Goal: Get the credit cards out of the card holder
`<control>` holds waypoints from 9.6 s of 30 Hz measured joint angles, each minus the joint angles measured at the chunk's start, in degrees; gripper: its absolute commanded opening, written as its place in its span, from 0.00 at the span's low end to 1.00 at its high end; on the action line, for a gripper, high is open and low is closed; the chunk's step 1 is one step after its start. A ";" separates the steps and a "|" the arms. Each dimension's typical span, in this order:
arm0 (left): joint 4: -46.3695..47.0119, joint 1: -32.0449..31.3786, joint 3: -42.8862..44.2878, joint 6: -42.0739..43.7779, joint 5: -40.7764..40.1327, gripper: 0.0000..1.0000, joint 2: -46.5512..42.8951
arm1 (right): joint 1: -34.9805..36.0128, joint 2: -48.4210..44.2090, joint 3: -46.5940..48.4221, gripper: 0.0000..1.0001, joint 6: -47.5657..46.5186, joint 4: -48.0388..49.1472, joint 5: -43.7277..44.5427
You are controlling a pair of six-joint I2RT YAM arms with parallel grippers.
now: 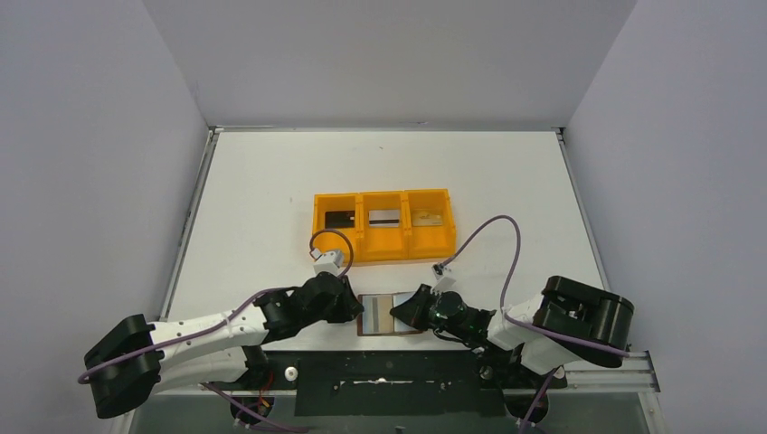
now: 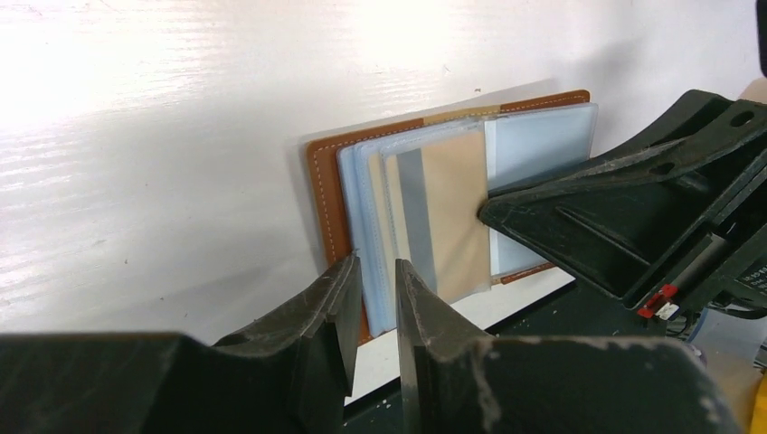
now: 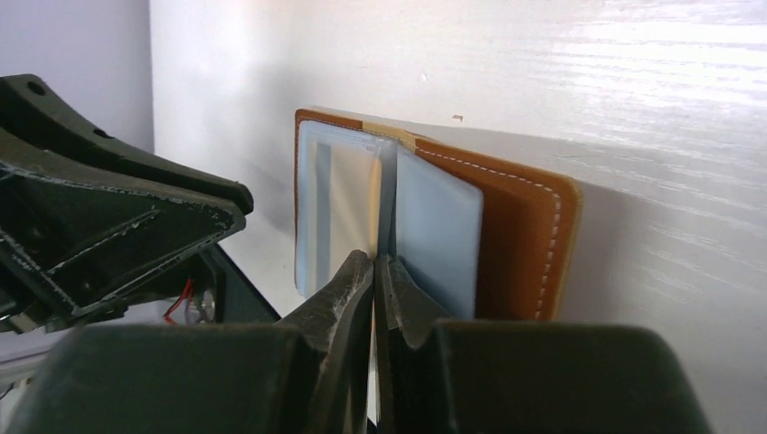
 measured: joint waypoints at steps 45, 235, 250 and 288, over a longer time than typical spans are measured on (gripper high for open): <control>-14.29 0.04 -3.98 -10.27 -15.26 0.40 -18.69 | 13.29 3.32 32.50 0.52 -15.39 -46.69 17.38; -0.96 3.34 -2.25 -3.76 -0.76 0.57 -9.44 | 4.46 -4.68 31.32 0.35 -19.98 -57.13 13.81; 7.37 3.43 -0.96 -0.42 8.09 0.56 0.44 | 4.11 -2.91 23.89 0.30 -13.68 -52.63 11.82; 17.81 0.48 1.99 -9.25 2.08 0.48 17.97 | 4.15 -4.72 15.13 0.25 -2.75 -36.15 12.59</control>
